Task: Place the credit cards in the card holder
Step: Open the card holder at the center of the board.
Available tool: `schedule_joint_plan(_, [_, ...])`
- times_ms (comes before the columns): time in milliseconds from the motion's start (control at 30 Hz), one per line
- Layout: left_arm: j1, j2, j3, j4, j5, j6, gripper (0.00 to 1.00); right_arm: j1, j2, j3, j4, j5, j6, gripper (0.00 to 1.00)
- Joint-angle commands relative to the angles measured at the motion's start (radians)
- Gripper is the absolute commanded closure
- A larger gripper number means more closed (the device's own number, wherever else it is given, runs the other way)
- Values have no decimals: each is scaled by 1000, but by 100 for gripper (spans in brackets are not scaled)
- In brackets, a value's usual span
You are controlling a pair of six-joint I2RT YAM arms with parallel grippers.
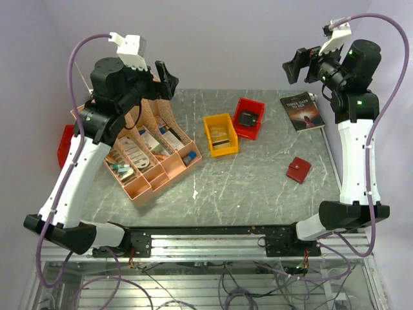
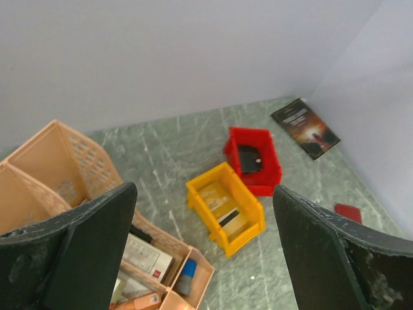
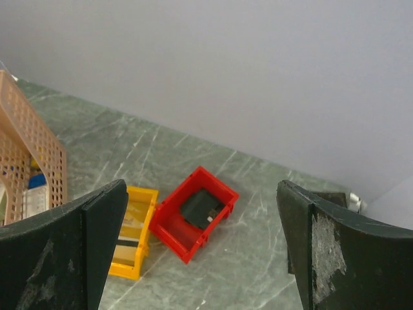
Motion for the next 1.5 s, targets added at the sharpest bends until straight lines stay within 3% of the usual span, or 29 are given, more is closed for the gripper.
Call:
schedule_joint_plan(0, [64, 30, -55, 16, 27, -23, 3, -6, 1, -69, 25, 54, 22, 0])
schedule_joint_plan(233, [172, -6, -208, 50, 129, -79, 5, -9, -76, -299, 99, -9, 3, 0])
schedule_joint_plan(467, [258, -197, -437, 139, 178, -141, 6, -14, -174, -568, 166, -222, -46, 0])
schedule_joint_plan(633, [291, -347, -584, 215, 325, -220, 6, -18, -236, -739, 232, -398, -77, 0])
schedule_joint_plan(767, [290, -461, -679, 261, 419, -309, 6, -19, -261, -802, 196, -453, -138, 0])
schedule_joint_plan(933, [195, -584, -842, 357, 441, -438, 6, -21, -253, -837, 76, -413, -238, 0])
schedule_joint_plan(1200, [-114, -636, -1044, 519, 328, -561, 6, -49, -198, -872, -81, -175, -406, 1])
schedule_joint_plan(1333, [-224, -591, -1124, 653, 279, -578, 6, -145, -159, -864, -191, -143, -529, 1])
schedule_joint_plan(1467, [-242, -509, -1122, 693, 261, -502, 6, -290, -106, -868, -292, -102, -674, 5])
